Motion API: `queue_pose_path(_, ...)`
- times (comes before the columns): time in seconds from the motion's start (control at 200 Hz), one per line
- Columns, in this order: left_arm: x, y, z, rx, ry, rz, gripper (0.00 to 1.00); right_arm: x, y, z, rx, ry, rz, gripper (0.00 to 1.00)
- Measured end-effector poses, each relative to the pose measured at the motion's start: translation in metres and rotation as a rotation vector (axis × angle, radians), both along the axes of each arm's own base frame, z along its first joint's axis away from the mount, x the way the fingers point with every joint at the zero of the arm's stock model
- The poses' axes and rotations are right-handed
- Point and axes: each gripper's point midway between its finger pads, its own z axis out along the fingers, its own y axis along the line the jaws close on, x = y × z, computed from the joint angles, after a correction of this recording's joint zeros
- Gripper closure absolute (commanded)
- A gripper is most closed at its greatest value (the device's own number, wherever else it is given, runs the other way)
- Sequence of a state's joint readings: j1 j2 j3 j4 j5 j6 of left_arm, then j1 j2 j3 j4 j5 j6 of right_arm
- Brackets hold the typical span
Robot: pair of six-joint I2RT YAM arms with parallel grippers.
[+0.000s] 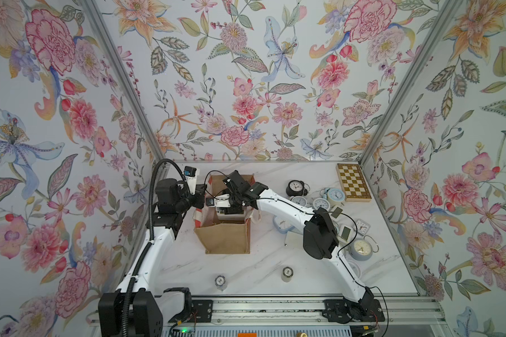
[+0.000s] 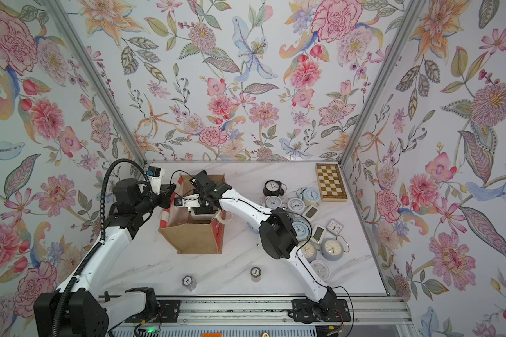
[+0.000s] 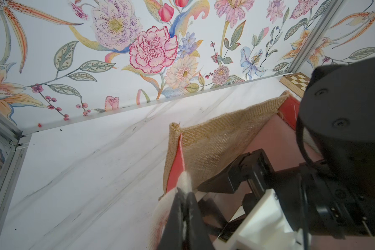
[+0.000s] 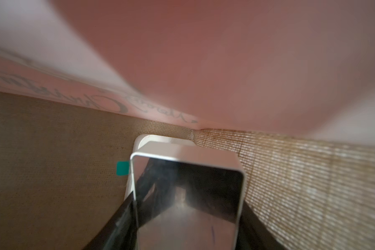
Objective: Put the alarm clock into the canvas bag
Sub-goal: Place the alarm at the canvas bag.
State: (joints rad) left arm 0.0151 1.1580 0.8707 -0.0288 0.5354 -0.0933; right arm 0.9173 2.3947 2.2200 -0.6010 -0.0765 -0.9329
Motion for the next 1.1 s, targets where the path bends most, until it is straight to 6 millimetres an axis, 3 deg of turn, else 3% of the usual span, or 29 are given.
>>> queue_pose_path(0.23, 0.0, 0.001, 0.0, 0.002, 0.001, 0.004, 0.96, 0.013, 0.0, -0.017, -0.041, -0.026, -0.04, 0.6)
queue_pose_path(0.475, 0.001, 0.002, -0.001, 0.006, 0.001, 0.014, 0.96, 0.022, -0.002, -0.023, -0.063, -0.053, -0.099, 0.29)
queue_pose_path(0.735, 0.001, 0.002, -0.001, 0.006, 0.001, 0.014, 0.95, 0.026, -0.005, -0.024, -0.075, -0.072, -0.134, 0.22)
queue_pose_path(0.926, 0.001, 0.002, -0.001, 0.006, 0.001, 0.014, 0.95, 0.02, -0.006, -0.032, -0.087, -0.06, -0.131, 0.23)
queue_pose_path(1.101, 0.001, 0.002, -0.001, 0.006, 0.001, 0.014, 0.95, 0.002, -0.011, -0.014, -0.063, -0.028, -0.104, 0.22)
